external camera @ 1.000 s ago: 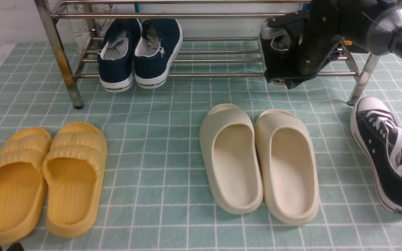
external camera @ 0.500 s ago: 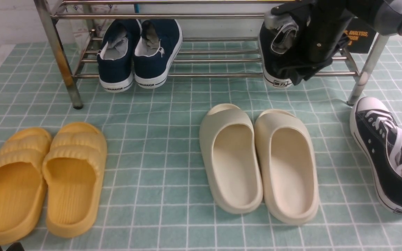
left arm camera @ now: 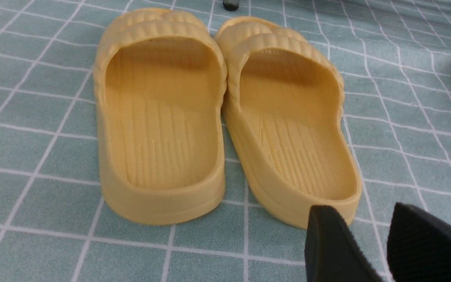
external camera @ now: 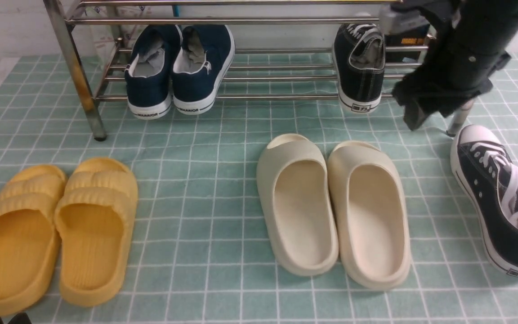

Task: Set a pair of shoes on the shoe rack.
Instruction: Use the right arm to grab the shoe closest to it

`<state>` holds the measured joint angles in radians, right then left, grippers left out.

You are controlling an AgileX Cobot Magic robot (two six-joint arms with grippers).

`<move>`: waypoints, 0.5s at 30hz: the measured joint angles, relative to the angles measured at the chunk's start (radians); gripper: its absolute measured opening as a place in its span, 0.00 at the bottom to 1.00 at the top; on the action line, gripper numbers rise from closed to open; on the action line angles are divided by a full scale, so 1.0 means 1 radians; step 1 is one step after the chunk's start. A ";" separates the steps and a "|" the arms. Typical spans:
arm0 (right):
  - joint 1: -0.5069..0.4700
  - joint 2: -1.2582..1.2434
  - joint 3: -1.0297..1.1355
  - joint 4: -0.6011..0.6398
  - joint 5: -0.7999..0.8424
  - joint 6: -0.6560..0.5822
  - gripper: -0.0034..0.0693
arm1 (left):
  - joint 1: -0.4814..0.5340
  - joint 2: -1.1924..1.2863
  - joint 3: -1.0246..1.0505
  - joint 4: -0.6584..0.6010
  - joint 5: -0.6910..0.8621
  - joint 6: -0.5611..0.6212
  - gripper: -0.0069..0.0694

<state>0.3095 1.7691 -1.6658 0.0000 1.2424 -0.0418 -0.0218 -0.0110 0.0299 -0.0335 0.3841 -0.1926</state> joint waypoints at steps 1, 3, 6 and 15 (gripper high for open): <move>0.000 -0.038 0.064 -0.018 -0.001 0.010 0.68 | 0.000 0.000 0.000 0.000 0.000 0.000 0.40; 0.000 -0.074 0.139 -0.044 -0.001 0.023 0.68 | 0.000 0.000 0.000 0.000 0.000 0.000 0.40; 0.000 -0.178 0.333 -0.147 -0.004 0.102 0.68 | 0.000 0.000 0.000 0.000 0.000 0.000 0.40; -0.073 -0.222 0.633 -0.228 -0.224 0.280 0.66 | 0.000 0.000 0.000 0.000 0.000 0.000 0.40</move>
<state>0.2367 1.5472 -1.0330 -0.2282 1.0181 0.2380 -0.0218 -0.0110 0.0299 -0.0335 0.3841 -0.1926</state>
